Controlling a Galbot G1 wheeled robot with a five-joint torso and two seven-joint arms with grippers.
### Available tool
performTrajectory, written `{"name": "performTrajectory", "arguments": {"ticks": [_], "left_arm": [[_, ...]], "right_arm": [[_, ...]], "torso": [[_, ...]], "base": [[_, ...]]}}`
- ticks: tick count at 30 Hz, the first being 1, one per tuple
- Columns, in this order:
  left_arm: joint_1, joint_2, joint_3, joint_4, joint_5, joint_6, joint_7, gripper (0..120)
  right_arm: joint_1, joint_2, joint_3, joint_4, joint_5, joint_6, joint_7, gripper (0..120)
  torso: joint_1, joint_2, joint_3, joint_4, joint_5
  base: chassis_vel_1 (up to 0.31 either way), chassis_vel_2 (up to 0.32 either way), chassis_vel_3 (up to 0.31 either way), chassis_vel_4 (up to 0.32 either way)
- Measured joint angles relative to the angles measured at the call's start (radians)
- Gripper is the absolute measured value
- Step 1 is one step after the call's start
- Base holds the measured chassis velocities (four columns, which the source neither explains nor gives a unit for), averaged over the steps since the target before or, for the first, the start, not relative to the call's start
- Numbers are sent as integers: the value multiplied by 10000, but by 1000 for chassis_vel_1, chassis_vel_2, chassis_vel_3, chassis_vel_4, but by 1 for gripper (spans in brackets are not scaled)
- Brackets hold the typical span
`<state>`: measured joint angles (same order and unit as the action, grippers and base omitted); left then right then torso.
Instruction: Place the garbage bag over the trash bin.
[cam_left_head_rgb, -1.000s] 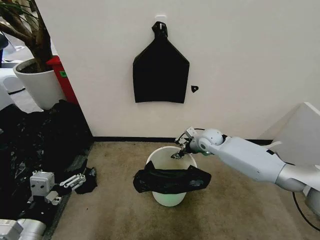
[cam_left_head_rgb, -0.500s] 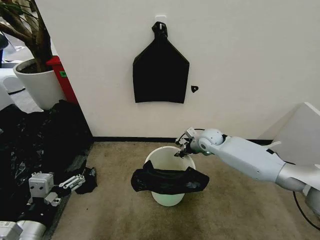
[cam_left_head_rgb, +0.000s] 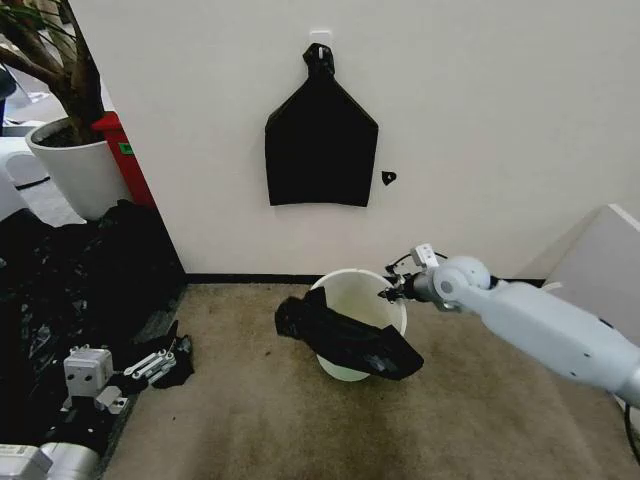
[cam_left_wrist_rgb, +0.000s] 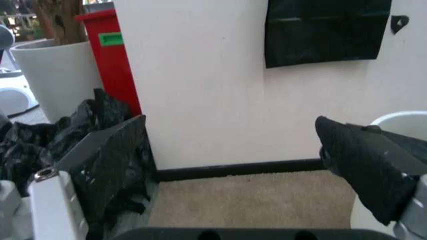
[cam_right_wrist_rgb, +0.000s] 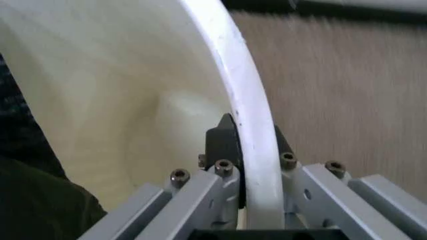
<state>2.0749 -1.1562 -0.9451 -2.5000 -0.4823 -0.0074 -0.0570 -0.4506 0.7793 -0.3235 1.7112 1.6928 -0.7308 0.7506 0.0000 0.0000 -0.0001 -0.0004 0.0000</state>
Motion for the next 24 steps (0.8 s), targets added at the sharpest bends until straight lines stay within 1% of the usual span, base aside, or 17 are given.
{"name": "performTrajectory", "arguments": {"ticks": [1,2,3,4,5,6,9,10,11,15,17,19,21,24], "left_arm": [[-24,5,7,0,-2,0,0,100],[-30,6,8,0,-5,-1,0,100],[-30,6,8,0,-5,-1,0,100],[-36,6,11,0,-10,0,-2,100],[-37,4,12,0,-12,-1,-6,100],[-31,3,12,0,-12,-1,-8,100],[-16,-31,12,0,16,-21,-10,100],[-16,-31,12,0,16,-21,-10,100],[-8,-47,20,0,31,-24,-9,100],[104,-114,52,0,219,-87,-3,100],[124,-130,63,0,256,-103,-1,100],[175,-208,146,0,397,-126,11,100],[215,-273,237,0,548,-156,29,100],[262,-340,304,0,703,-201,68,100]], "right_arm": [[-556,289,771,454,1049,99,1419,0],[-716,394,994,613,1357,185,1888,0],[-716,394,994,613,1357,185,1888,0],[-1088,635,1514,1055,1985,536,3027,0],[-1449,789,1917,1546,2302,1079,3992,0],[-1700,839,2109,1870,2346,1465,4411,0],[-2466,1106,2544,2537,2089,2446,5229,0],[-2466,1106,2544,2537,2089,2446,5229,0],[-2667,1254,2646,2593,1921,2676,5451,0],[-3765,2001,2807,2580,251,3693,6213,0],[-3912,2123,2810,2580,5,3850,6361,0],[-4156,2402,2805,2633,-220,4305,6781,0],[-4344,2588,2782,2718,-353,4578,6903,0],[-4554,2739,2801,2738,-475,4685,6903,0]], "torso": [[0,0,0,-2,4],[0,0,1,-1,6],[0,0,1,-1,6],[0,0,0,3,6],[0,0,0,8,-1],[-1,0,0,8,-5],[-1,1,0,1,-2],[-1,1,0,1,-2],[-1,1,-1,1,-2],[-1,0,1,4,1],[-1,0,0,3,0],[-1,1,0,3,-1],[-1,0,0,4,-2],[-1,0,0,5,-2]], "base": [[0,0,0,0],[0,0,0,0],[0,0,0,0],[0,0,0,0],[0,0,0,0],[0,0,0,0],[0,0,0,0],[0,0,0,0],[0,0,0,0],[0,0,0,0],[0,0,0,0],[0,0,0,0],[0,0,0,0],[0,0,0,0]]}}
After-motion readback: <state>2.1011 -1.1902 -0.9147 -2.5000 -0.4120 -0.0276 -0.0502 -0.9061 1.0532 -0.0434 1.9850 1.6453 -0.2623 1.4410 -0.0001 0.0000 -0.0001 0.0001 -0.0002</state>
